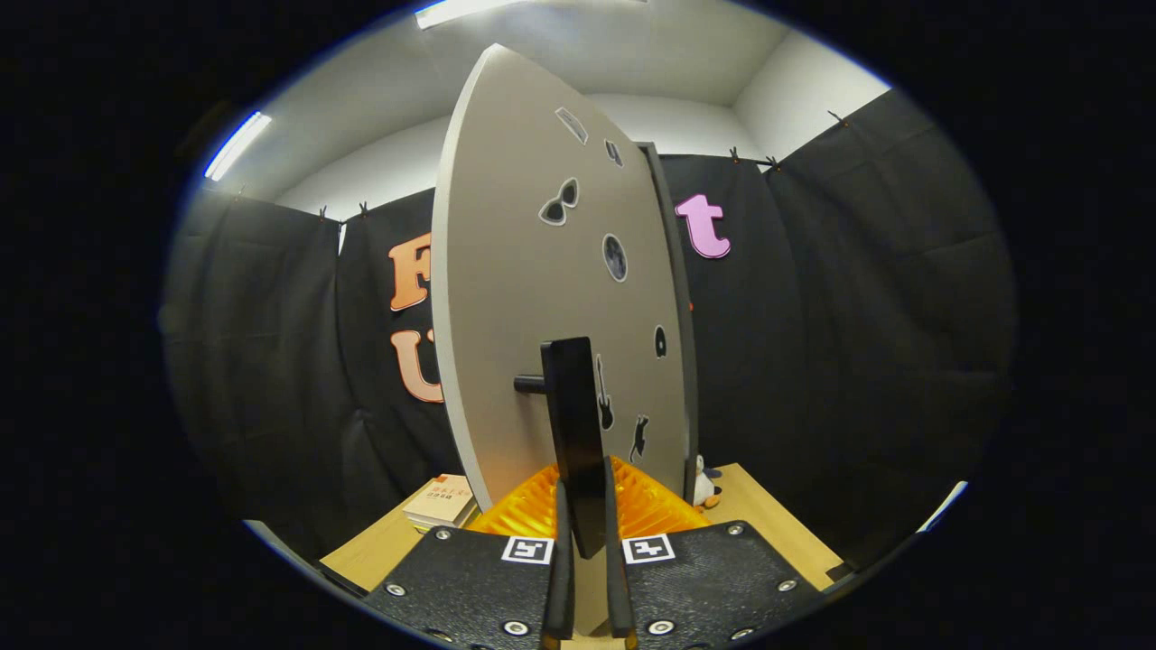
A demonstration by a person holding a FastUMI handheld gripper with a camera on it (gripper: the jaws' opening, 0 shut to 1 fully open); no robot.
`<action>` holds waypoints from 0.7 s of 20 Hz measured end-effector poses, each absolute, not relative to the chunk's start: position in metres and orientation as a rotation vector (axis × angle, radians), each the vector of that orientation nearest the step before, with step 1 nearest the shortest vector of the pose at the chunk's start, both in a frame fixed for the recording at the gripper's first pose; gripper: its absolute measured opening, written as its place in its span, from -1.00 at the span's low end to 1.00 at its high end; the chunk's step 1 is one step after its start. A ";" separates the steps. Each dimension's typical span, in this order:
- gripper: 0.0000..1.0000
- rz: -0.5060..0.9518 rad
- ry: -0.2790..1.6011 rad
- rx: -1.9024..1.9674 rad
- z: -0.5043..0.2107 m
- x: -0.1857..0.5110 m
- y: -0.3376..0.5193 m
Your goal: Open the shoe cabinet door, grab the shoes and put them into the shoe cabinet, then close the shoe cabinet door.
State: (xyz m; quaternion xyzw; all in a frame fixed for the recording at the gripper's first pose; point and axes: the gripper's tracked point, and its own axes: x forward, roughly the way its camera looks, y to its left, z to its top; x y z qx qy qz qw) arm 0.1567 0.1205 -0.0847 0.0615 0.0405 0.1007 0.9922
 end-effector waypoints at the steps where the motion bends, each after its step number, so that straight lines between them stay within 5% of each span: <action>1: -0.72 0.197 0.083 0.123 -0.085 0.156 0.114; 14: -0.75 0.250 0.072 0.140 -0.086 0.167 0.042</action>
